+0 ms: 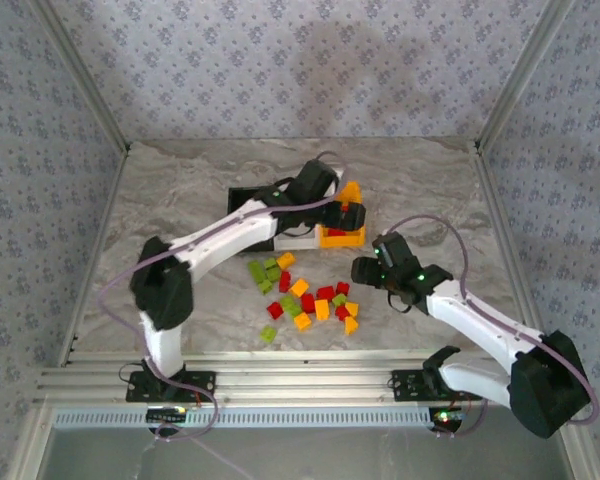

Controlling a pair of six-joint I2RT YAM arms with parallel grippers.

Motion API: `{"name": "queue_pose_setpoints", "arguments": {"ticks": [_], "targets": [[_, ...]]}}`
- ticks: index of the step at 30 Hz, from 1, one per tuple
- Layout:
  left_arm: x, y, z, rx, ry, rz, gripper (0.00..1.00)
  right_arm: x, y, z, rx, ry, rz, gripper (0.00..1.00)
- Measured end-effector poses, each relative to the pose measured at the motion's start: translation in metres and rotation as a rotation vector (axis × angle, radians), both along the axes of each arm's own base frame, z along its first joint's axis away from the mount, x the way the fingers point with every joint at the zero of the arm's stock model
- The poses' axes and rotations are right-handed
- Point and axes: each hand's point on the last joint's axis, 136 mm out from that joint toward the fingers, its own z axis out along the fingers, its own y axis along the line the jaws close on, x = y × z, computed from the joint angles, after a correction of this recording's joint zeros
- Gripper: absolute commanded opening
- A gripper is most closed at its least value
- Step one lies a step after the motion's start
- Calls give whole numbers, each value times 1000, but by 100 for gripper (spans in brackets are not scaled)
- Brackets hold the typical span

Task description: Sort the legos into containers by color

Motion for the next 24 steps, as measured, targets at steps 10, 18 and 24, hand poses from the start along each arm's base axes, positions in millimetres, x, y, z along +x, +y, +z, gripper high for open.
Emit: {"name": "queue_pose_setpoints", "arguments": {"ticks": [10,18,24], "targets": [[-81,131,-26,16,-51,161,100,-19,102,-2,-51,-19,369,76],[-104,217,-42,65,-87,368,100,-1,158,-29,-104,1,497,76],[-108,246,-54,67,-67,452,100,3,164,-48,-142,33,521,71]]}}
